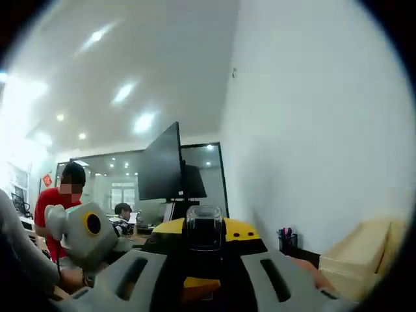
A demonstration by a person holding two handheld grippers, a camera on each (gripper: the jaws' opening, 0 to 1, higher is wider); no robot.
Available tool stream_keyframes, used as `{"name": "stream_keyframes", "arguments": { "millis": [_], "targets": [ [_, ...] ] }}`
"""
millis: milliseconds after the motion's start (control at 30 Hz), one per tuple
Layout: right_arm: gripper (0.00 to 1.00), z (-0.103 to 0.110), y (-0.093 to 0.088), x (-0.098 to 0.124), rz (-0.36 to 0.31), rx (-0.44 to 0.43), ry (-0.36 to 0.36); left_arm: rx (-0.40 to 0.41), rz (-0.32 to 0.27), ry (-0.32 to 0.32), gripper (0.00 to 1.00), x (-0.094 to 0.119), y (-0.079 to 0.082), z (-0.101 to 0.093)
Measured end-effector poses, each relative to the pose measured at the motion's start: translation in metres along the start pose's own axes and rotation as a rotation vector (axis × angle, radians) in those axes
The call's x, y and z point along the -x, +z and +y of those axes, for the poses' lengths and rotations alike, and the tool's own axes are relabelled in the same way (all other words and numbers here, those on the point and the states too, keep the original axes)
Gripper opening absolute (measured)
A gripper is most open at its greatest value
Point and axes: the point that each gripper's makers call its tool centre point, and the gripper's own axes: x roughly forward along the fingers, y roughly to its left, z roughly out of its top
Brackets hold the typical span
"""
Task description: Open the drawer, pick up the cosmetic bottles from the table one by one, place them into the drawer, release the gripper, close the drawer, and move the gripper away
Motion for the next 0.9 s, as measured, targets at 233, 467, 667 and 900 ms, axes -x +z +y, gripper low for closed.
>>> {"name": "stream_keyframes", "arguments": {
  "millis": [233, 467, 667, 900],
  "targets": [
    [0.2, -0.009, -0.006, -0.001, 0.017, 0.052, -0.048, 0.017, 0.034, -0.007, 0.15, -0.005, -0.01, 0.004],
    [0.26, -0.02, 0.016, 0.012, 0.018, 0.228, -0.101, 0.061, 0.079, -0.017, 0.15, -0.015, -0.025, 0.012],
    [0.34, -0.04, 0.007, 0.032, 0.25, 0.413, -0.174, 0.136, 0.143, -0.029, 0.15, -0.028, -0.044, 0.025],
    [0.43, -0.085, -0.025, 0.055, 0.598, 0.671, -0.322, 0.18, 0.219, -0.046, 0.15, -0.046, -0.063, 0.029]
  ]
}}
